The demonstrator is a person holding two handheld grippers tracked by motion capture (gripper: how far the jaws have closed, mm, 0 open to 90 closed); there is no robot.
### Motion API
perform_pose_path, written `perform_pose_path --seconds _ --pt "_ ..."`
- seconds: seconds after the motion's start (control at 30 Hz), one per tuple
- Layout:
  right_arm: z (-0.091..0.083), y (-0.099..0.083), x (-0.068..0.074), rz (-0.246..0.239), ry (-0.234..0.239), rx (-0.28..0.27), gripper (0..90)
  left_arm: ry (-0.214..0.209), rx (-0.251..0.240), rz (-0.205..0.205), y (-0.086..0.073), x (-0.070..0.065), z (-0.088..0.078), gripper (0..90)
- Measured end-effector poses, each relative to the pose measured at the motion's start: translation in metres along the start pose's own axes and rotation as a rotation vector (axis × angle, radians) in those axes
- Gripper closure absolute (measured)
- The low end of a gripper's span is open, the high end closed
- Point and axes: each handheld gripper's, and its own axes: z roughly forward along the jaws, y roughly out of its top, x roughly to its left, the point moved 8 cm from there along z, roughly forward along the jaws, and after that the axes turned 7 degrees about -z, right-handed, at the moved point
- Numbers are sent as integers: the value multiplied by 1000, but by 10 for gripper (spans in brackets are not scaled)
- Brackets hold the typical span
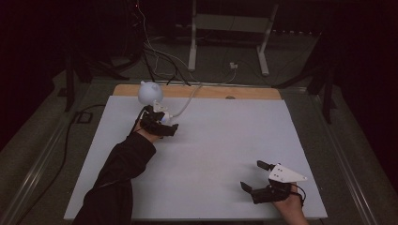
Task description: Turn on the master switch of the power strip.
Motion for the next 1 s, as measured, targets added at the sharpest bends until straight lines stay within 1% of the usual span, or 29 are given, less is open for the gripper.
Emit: perform_pose_path --seconds 0.03,0.07,0.1,0.13,0.23,0.3,0.33,0.4,0.47,0.5,0.53,0.7,0.77,0.87,0.93,1.0 --pt "0 0 0 2 0 1 0 -42 25 9 -4 -5 -1 34" --pt "0 0 0 2 0 1 0 -42 25 9 -4 -5 -1 15" --pt "0 0 0 2 0 1 0 -39 26 18 -5 -7 -3 15" --pt "0 0 0 3 0 1 0 -55 28 23 -6 -9 -5 6" --pt "0 0 0 3 0 2 0 -78 38 26 -7 -13 -11 2" --pt "0 0 0 3 0 1 0 -87 32 33 -7 -15 -17 2" --pt "0 0 0 2 0 1 0 -95 34 39 -8 -16 -19 2" --pt "0 0 0 0 0 2 0 -116 33 36 -8 -17 -24 2" --pt "0 0 0 1 0 1 0 -114 37 44 -10 -17 -29 2" --pt "0 0 0 1 0 1 0 -124 36 42 -11 -17 -31 2" --pt "0 0 0 1 0 2 0 -125 34 39 -12 -17 -33 2" --pt "0 0 0 0 -1 1 0 -141 27 60 -20 -15 -43 2" --pt "0 1 0 0 -1 -2 0 -155 27 58 -23 -15 -47 2" --pt "0 1 1 -2 -1 1 0 -155 24 60 -30 -14 -52 2" --pt "0 1 1 -2 -2 2 0 -146 30 69 -35 -13 -54 2" --pt "1 1 1 -3 -1 3 0 -148 28 62 -40 -11 -56 2"
